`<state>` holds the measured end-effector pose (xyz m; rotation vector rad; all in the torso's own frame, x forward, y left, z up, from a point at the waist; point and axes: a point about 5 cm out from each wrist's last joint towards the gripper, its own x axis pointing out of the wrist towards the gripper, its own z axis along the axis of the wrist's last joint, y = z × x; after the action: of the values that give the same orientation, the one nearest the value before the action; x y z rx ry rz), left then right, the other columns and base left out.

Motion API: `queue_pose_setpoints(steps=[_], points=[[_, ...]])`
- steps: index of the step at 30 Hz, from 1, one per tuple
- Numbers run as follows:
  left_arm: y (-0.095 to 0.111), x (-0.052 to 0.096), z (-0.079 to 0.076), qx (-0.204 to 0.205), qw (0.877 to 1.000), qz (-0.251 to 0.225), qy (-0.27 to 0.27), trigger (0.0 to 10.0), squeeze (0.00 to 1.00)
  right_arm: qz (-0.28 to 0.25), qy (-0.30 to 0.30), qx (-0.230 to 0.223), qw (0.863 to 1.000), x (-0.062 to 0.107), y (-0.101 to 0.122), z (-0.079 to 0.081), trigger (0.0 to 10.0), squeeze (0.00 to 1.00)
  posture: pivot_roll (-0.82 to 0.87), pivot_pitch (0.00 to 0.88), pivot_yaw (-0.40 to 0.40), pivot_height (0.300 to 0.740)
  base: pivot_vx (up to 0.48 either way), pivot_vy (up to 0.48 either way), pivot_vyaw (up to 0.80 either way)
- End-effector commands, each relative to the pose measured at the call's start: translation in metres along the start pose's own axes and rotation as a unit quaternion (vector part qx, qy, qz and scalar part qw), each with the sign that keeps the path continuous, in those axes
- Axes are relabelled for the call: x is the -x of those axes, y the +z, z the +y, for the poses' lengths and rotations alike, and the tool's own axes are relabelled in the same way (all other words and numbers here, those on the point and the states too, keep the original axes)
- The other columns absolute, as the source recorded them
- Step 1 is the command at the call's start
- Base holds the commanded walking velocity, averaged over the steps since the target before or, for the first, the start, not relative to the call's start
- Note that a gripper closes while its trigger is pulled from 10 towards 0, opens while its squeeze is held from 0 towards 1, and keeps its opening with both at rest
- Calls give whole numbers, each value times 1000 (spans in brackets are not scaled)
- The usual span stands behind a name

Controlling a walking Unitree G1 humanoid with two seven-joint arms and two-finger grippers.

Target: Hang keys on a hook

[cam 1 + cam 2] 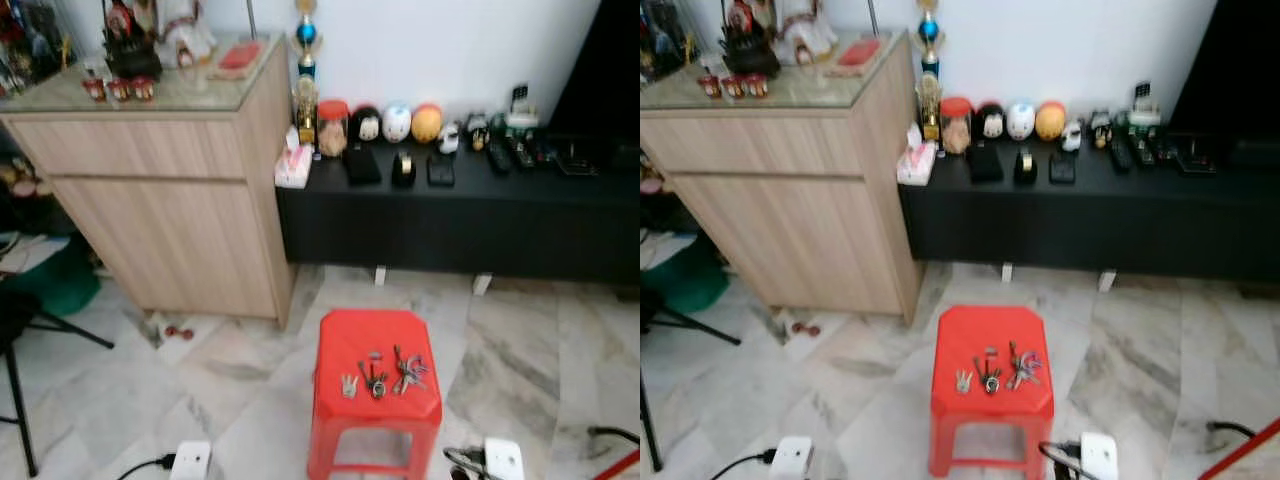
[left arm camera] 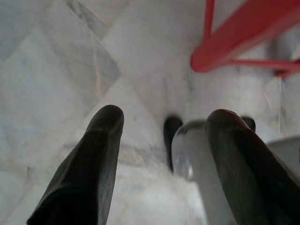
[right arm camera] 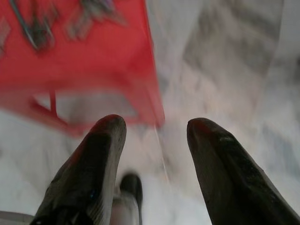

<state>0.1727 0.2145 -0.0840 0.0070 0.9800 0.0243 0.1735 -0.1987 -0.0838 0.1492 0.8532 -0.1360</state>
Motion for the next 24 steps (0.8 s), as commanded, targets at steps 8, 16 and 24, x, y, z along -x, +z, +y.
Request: queue_pose_setpoints(steps=[8,16,24], points=[[-8,3,11,-5,1000,14,17,10000,0,-50,5,-7,999,-1,15,-1,10000,0,15,10,15,740,0,0,0],[-12,4,13,-6,1000,18,20,10000,0,-182,26,-4,983,-7,77,14,10000,0,2,0,18,740,0,0,0],[-12,4,12,-7,1000,17,21,10000,0,-230,36,18,972,-4,94,22,10000,0,7,19,16,740,0,0,0]])
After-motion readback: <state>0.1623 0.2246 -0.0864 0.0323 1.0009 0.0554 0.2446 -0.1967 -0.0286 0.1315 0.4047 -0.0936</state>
